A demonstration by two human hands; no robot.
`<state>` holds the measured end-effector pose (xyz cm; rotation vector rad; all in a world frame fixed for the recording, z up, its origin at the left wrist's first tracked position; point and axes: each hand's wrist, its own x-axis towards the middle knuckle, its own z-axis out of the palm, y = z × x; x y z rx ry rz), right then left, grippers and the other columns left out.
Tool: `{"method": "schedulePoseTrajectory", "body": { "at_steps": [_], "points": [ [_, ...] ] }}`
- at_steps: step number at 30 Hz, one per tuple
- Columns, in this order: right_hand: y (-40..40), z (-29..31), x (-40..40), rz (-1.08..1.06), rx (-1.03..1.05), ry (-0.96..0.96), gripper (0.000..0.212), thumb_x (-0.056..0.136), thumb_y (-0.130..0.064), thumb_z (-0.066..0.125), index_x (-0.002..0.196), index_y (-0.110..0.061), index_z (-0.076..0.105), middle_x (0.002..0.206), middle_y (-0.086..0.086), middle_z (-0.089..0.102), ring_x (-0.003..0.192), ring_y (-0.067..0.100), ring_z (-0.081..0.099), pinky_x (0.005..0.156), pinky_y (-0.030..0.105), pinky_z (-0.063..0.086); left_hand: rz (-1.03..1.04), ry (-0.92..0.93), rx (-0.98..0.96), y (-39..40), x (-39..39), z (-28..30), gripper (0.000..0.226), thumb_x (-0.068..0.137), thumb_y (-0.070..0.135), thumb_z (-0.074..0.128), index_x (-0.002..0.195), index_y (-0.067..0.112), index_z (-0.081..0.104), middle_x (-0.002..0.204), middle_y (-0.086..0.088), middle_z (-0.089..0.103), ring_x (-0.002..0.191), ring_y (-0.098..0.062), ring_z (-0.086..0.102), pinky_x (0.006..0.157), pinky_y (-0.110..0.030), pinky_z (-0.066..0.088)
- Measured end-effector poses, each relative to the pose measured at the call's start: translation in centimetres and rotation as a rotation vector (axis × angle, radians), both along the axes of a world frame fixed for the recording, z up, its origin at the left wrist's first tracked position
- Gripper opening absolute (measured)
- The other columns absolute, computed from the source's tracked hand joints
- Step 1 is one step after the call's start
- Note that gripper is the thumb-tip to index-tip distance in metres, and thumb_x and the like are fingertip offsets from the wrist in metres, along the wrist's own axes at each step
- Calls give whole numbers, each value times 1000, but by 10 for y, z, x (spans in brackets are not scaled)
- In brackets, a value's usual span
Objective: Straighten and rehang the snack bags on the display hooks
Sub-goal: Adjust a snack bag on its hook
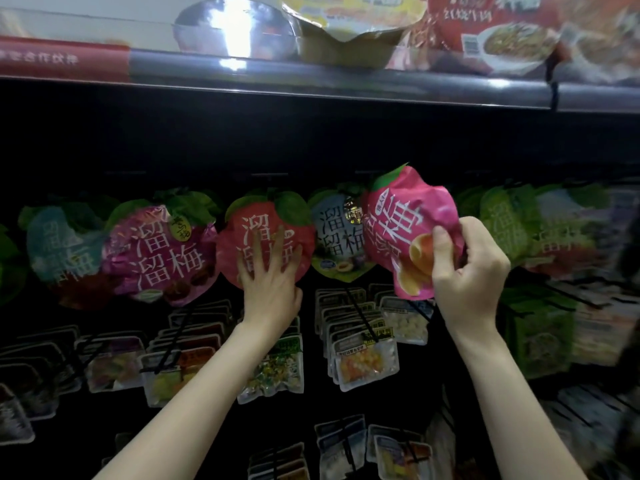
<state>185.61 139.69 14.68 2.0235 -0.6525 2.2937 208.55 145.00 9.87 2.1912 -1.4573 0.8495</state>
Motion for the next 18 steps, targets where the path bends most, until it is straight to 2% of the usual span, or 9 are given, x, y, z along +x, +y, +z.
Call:
{"method": "schedulePoseTrajectory", "body": {
  "at_steps": [2, 5, 6, 8, 11, 13, 15, 17, 18],
  "points": [
    [10, -8, -4, 22, -54, -34, 23, 92, -12, 47, 71, -6, 48, 66, -2, 43, 59, 6, 36, 57, 7, 33, -45, 53, -24, 7, -3, 4, 66, 91, 28, 49, 148, 25, 17, 157, -6, -7, 141, -34, -17, 111, -59, 2],
    [19, -24, 3, 133, -9, -85, 19, 93, -18, 47, 74, -15, 44, 65, -13, 40, 61, -2, 44, 58, 6, 34, -155, 217, -239, 23, -5, 6, 56, 92, 19, 48, 144, 18, 28, 155, -8, 16, 141, -28, 15, 111, -53, 15],
    [21, -30, 9, 194, 43, -103, 19, 93, -22, 47, 75, -19, 45, 63, -11, 41, 62, -4, 46, 58, 6, 35, -180, 285, -312, 29, -3, 5, 54, 93, 19, 46, 144, 16, 29, 153, -7, 21, 139, -25, 21, 111, -49, 16],
    [24, -41, 24, 315, 166, -112, 19, 93, -29, 46, 75, -24, 46, 68, -11, 51, 63, -5, 50, 58, 6, 37, -223, 366, -407, 42, 1, 4, 52, 96, 17, 42, 145, 15, 26, 152, -6, 25, 139, -19, 23, 112, -41, 14],
    [30, -46, 50, 468, 312, -67, 16, 93, -36, 45, 78, -33, 48, 75, -23, 58, 67, -5, 53, 58, 8, 40, -288, 373, -508, 58, 7, 10, 50, 97, 13, 39, 145, 15, 26, 150, 0, 28, 134, 1, 17, 113, -33, 9],
    [34, -45, 68, 548, 389, -60, 15, 96, -37, 46, 82, -35, 49, 76, -18, 59, 69, -4, 55, 59, 11, 44, -322, 385, -548, 67, 8, 18, 46, 98, 12, 37, 144, 16, 29, 148, 3, 31, 128, 7, 17, 113, -28, 11],
    [36, -43, 84, 601, 448, -111, 15, 98, -30, 44, 83, -30, 50, 78, -12, 57, 70, -3, 56, 60, 13, 46, -389, 549, -604, 76, 7, 29, 39, 100, 14, 34, 139, 16, 39, 140, 4, 42, 125, 5, 29, 109, -19, 23],
    [36, -41, 97, 633, 506, -155, 13, 98, -28, 42, 89, -25, 51, 83, -10, 57, 72, -3, 56, 64, 17, 48, -532, 859, -713, 85, 6, 42, 30, 102, 18, 32, 125, 18, 51, 121, 3, 60, 112, -5, 55, 92, -18, 44],
    [35, -41, 102, 640, 533, -163, 12, 99, -28, 42, 93, -23, 51, 86, -9, 57, 74, -2, 57, 66, 19, 48, -589, 958, -754, 87, 6, 45, 27, 102, 21, 32, 120, 20, 52, 111, 1, 65, 102, -10, 62, 82, -20, 49]
  ]
}}
